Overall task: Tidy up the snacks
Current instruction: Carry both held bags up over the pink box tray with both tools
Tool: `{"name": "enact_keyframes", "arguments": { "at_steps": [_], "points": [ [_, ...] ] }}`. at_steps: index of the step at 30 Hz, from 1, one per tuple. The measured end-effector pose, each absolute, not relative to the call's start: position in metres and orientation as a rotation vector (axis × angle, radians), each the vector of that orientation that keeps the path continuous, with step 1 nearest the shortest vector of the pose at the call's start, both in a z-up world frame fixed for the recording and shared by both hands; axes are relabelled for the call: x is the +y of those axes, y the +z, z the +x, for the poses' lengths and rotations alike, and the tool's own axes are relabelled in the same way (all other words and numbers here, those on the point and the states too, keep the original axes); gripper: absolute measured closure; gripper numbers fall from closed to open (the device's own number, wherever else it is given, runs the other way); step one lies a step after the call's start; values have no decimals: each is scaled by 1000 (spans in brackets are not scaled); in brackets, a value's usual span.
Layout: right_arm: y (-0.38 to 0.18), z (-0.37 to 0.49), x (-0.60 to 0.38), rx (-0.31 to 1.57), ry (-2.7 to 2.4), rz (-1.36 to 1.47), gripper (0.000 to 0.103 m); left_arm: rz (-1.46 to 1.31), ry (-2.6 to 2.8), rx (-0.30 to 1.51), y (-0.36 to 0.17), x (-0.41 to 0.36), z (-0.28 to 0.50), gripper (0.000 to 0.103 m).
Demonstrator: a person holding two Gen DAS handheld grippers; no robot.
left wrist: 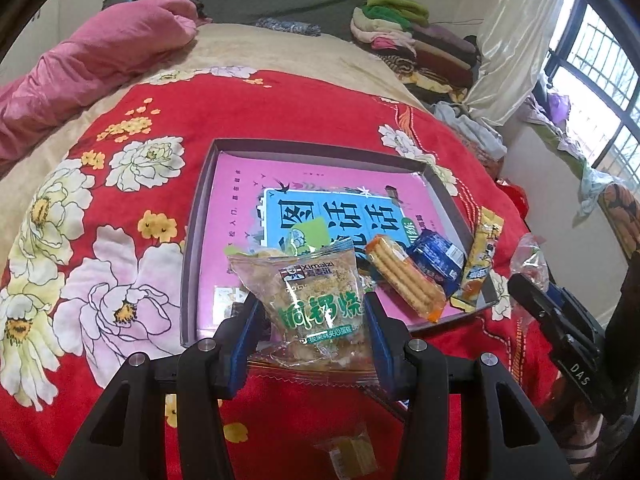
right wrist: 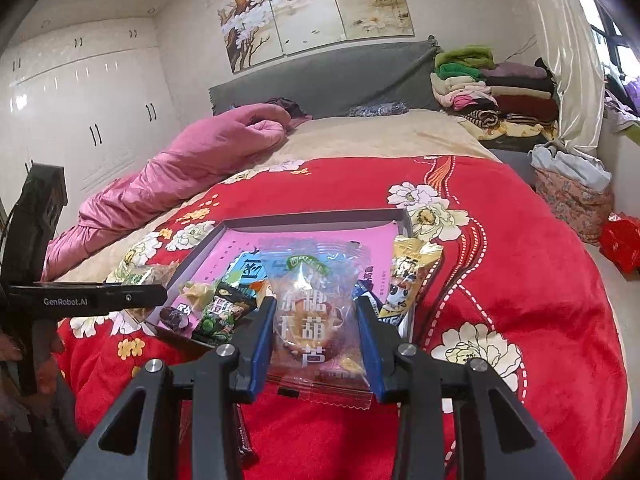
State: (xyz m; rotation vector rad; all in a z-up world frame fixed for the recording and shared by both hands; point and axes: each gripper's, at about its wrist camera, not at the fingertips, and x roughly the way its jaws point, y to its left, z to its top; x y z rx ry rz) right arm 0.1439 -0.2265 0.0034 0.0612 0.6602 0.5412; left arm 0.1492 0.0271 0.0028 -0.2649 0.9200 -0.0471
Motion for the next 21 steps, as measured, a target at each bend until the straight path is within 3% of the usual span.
{"name": "enact_keyframes", "arguments": {
  "at_steps": [21],
  "points": [
    [-3,170,-220,647,511,72,63,-224,-18,962,-23,24,173,52]
  ]
}}
